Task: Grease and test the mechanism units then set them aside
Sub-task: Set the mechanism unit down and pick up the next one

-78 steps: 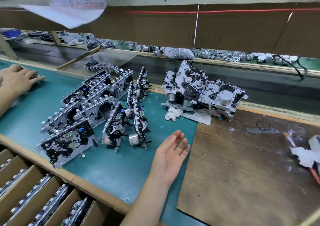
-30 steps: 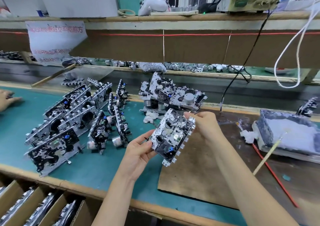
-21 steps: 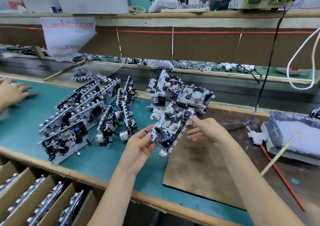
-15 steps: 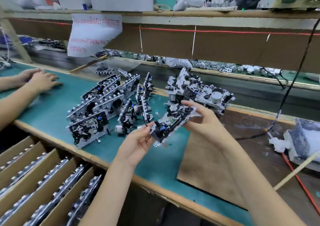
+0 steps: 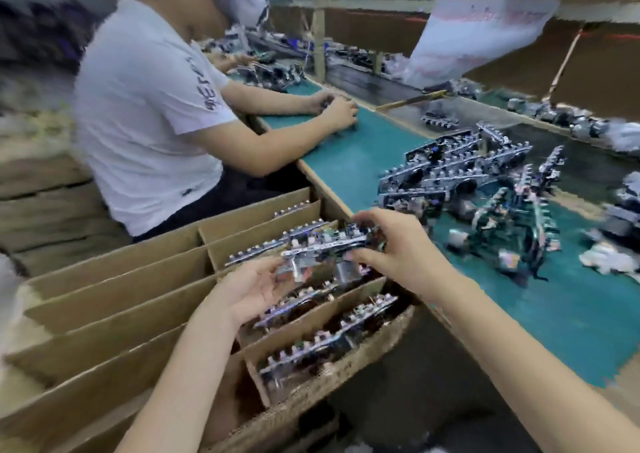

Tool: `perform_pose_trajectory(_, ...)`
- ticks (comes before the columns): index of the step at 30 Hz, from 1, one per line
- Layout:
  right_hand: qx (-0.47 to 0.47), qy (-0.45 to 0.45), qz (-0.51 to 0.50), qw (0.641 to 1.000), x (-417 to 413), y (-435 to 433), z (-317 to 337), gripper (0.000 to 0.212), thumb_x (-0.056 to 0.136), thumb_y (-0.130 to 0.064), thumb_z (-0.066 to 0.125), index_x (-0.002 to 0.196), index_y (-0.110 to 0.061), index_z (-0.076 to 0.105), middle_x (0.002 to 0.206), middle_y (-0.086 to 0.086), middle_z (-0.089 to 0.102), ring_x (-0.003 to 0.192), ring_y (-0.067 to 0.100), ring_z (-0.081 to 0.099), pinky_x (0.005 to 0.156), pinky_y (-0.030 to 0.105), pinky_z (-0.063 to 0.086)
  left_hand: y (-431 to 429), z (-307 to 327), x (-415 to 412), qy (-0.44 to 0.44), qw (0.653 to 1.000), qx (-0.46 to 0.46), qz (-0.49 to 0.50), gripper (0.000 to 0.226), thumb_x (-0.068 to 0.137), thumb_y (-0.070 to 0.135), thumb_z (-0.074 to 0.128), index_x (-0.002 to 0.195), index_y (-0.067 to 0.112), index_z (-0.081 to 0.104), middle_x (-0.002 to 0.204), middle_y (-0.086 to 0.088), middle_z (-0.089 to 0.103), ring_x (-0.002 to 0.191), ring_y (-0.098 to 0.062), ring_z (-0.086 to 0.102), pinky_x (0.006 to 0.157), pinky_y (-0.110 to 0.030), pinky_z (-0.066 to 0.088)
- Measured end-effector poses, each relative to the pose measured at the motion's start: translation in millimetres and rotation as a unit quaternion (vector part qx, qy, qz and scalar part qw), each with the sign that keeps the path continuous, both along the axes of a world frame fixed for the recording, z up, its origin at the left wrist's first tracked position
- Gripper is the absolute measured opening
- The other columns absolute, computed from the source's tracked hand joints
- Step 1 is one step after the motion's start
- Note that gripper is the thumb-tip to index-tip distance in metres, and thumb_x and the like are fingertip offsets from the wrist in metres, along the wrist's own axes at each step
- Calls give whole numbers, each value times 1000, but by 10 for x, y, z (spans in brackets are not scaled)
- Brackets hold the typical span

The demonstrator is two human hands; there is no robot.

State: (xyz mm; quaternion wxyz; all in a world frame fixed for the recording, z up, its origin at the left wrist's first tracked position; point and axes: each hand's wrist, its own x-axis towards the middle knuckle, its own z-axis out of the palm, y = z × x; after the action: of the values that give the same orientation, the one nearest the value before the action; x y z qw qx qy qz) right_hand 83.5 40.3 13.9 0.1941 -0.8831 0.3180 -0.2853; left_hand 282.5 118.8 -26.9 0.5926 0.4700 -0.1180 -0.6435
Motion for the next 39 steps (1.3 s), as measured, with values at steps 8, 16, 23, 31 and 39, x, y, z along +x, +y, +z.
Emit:
perform_pose_trajectory(8,44,3,62,997,1254,-348,-168,38,80,-6,69,117,-5,59,111,17,61,101,28,57,88,30,41,-10,-76,923,-302,948,62,79,15,96,17,50,99,6,61,89,-11,68,79,-20,67,71,-27,52)
perform_pose_trajectory(16,52,73,53,995,2194,-964,-183,42,80,-1,63,119,-8,47,124,15,48,110,32,47,87,35,38,-540,9,1453,-630,762,62,139,29,91,14,58,117,5,64,118,-10,65,104,-18,55,76,-17,33)
perform_pose_trajectory(23,83,149,56,984,2468,-1202,-491,40,83,1,56,121,-8,45,123,18,50,112,34,47,86,37,41,-736,-163,1690,-690,712,107,72,17,83,1,61,100,-1,65,102,-19,65,92,-26,55,70,-23,34)
perform_pose_trajectory(31,64,177,34,981,2514,-1366,-774,45,86,-7,58,129,-18,50,126,14,56,114,32,53,90,35,44,-839,-226,1853,-685,721,97,-29,16,80,13,70,92,4,64,92,-14,64,81,-22,54,69,-29,38)
perform_pose_trajectory(39,15,259,42,965,2576,-1460,-875,39,89,-13,56,127,-13,50,123,17,55,112,35,51,90,38,43,-863,-310,1827,-665,741,66,-69,16,87,34,64,79,21,62,88,0,65,86,-14,60,73,-27,43)
